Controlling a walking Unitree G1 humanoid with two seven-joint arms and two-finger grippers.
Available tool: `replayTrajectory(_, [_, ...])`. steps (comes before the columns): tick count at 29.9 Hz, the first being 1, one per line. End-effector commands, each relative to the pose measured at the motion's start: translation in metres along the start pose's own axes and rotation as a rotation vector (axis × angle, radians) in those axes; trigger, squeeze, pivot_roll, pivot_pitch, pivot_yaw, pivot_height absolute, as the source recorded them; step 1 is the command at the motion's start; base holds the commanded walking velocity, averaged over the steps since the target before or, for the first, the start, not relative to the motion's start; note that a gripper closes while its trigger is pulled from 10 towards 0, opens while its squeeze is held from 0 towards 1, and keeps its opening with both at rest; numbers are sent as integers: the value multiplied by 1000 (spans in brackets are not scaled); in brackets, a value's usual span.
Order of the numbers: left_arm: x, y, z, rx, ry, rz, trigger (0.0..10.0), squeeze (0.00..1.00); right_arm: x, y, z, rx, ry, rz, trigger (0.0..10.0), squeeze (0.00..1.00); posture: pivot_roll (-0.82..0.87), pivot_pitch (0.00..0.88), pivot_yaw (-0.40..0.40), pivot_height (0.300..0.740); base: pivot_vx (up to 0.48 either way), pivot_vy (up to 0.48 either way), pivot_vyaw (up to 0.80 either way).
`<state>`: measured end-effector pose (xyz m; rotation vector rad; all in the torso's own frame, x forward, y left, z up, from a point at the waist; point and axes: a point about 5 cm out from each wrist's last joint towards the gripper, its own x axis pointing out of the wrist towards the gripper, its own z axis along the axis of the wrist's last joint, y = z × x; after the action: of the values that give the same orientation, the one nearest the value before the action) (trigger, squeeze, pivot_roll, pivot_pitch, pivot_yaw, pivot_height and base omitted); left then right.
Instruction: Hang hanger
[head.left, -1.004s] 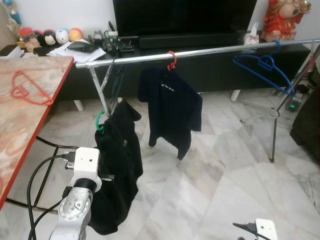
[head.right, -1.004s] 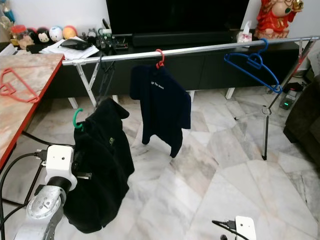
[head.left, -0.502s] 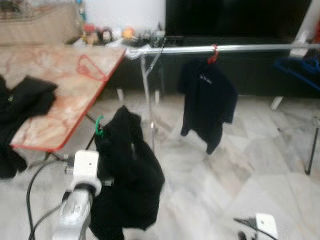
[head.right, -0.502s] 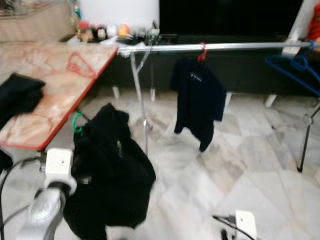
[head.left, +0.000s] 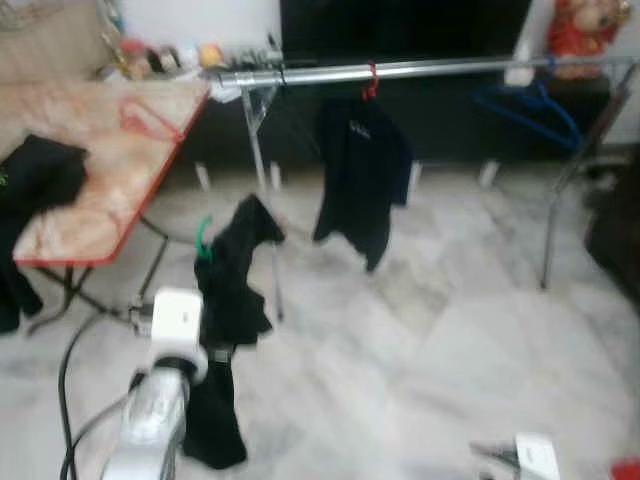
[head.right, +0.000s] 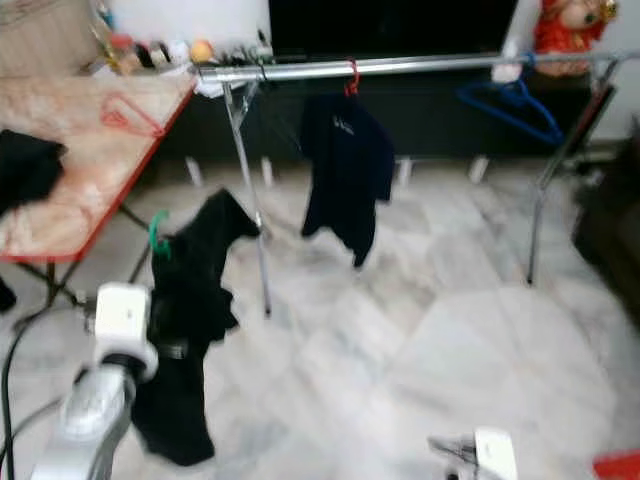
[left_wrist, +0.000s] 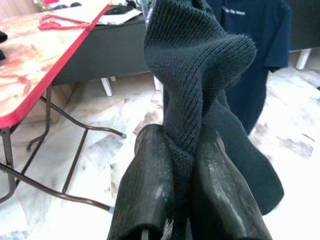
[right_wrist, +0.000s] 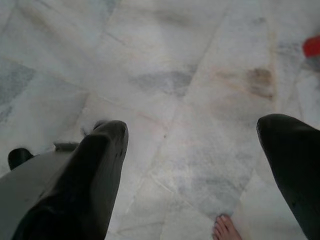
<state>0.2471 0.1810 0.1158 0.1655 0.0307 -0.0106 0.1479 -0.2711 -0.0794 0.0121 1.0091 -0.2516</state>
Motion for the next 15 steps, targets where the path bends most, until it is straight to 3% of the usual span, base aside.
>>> replayTrajectory(1, [0,0,7,-12,-27,-5,10000,0,0,0,1,17,-11,-3,10000,0,6,0,-1,740,-371,0,0])
replayTrajectory(4, [1,0,8,-13,-26,-9,10000,0,0,0,2,19,-24,-3,10000,0,6,0,-1,740,-364,0,0])
replayTrajectory(14, [8,-12,18,-48,-19,-123,10000,0,0,1,9,-44,-95,8,10000,0,5,0,2,740,0,0,0])
replayTrajectory(15, [9,-19,20,-48,-7,-187,10000,0,1,3,27,-80,-160,18,10000,0,6,0,4,740,0,0,0])
